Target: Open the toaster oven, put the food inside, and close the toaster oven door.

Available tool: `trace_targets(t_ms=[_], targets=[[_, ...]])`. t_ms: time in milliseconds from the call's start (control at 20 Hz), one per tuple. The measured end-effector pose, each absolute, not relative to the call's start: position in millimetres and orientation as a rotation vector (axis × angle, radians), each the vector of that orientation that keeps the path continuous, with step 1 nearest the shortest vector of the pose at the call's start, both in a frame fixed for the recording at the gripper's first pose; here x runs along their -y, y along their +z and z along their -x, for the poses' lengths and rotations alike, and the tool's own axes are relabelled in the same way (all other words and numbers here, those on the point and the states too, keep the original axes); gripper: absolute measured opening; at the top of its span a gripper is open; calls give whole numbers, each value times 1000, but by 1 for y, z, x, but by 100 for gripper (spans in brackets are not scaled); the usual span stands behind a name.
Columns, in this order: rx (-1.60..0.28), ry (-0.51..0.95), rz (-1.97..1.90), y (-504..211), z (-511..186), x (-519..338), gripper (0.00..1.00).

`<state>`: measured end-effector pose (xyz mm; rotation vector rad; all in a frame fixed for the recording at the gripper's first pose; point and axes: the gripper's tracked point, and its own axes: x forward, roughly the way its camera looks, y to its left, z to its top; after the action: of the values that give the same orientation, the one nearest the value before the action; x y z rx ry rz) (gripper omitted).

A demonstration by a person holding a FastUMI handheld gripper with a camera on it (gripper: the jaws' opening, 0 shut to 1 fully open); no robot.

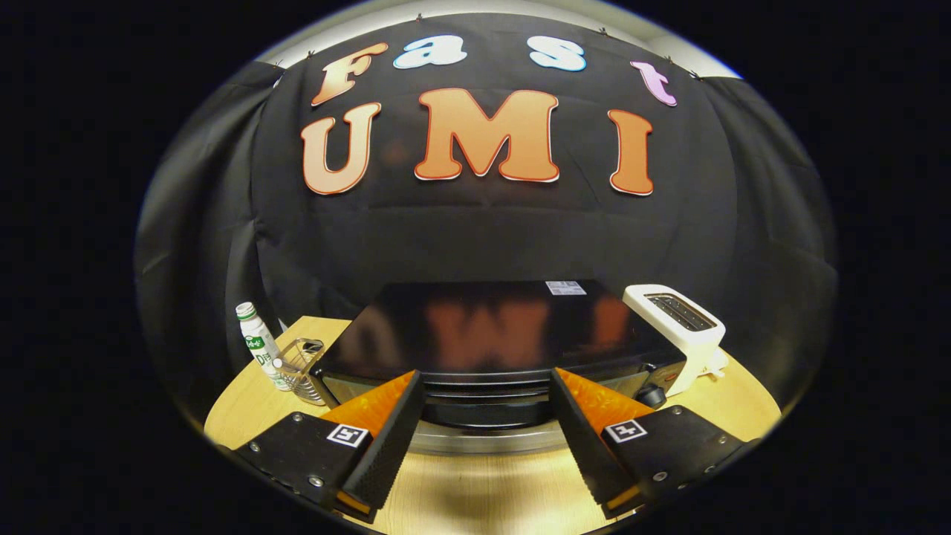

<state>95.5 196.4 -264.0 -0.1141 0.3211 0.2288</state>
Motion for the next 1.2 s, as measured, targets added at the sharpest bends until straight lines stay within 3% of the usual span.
trace_targets(t_ms=[1200], targets=[[-497,242,134,-348,31,-151,100]])
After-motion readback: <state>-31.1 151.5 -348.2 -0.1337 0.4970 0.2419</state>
